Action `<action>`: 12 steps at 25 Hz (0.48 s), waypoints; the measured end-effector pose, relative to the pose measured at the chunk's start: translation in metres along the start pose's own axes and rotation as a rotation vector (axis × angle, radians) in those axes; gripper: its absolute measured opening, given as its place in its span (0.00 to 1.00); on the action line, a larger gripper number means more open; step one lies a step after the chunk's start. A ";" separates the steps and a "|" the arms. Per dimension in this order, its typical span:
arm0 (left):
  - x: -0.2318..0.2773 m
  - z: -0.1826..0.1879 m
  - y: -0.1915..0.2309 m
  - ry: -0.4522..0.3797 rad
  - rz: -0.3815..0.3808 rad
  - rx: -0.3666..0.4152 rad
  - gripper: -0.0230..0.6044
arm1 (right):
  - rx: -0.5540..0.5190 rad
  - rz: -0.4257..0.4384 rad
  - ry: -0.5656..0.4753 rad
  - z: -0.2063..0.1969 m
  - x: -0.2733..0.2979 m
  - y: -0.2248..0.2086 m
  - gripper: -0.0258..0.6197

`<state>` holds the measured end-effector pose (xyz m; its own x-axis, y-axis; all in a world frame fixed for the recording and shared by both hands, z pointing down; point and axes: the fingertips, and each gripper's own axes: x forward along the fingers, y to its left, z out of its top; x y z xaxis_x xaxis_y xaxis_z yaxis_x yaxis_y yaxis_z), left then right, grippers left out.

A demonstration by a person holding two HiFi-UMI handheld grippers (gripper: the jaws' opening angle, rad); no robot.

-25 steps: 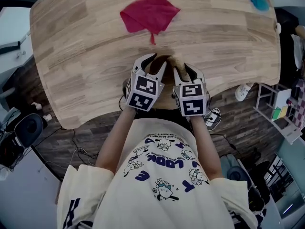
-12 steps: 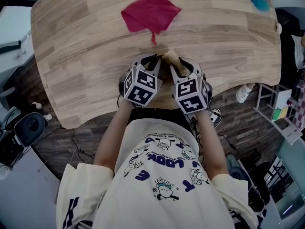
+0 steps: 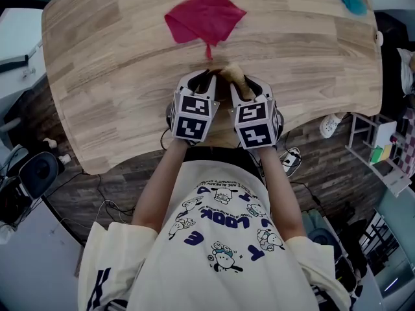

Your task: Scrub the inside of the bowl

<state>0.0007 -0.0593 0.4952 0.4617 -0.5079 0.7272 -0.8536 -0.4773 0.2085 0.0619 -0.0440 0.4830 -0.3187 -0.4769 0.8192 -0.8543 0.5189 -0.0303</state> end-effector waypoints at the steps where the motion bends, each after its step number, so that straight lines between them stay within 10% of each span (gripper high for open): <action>1: -0.001 0.000 0.002 -0.003 0.011 -0.021 0.15 | 0.011 -0.007 0.002 0.000 0.000 0.000 0.23; 12: -0.011 -0.007 0.020 -0.056 0.139 -0.309 0.15 | 0.252 -0.007 0.006 -0.008 0.000 -0.001 0.23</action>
<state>-0.0230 -0.0580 0.4966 0.3413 -0.5956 0.7271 -0.9379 -0.1652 0.3049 0.0659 -0.0386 0.4872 -0.3104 -0.4749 0.8235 -0.9322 0.3216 -0.1660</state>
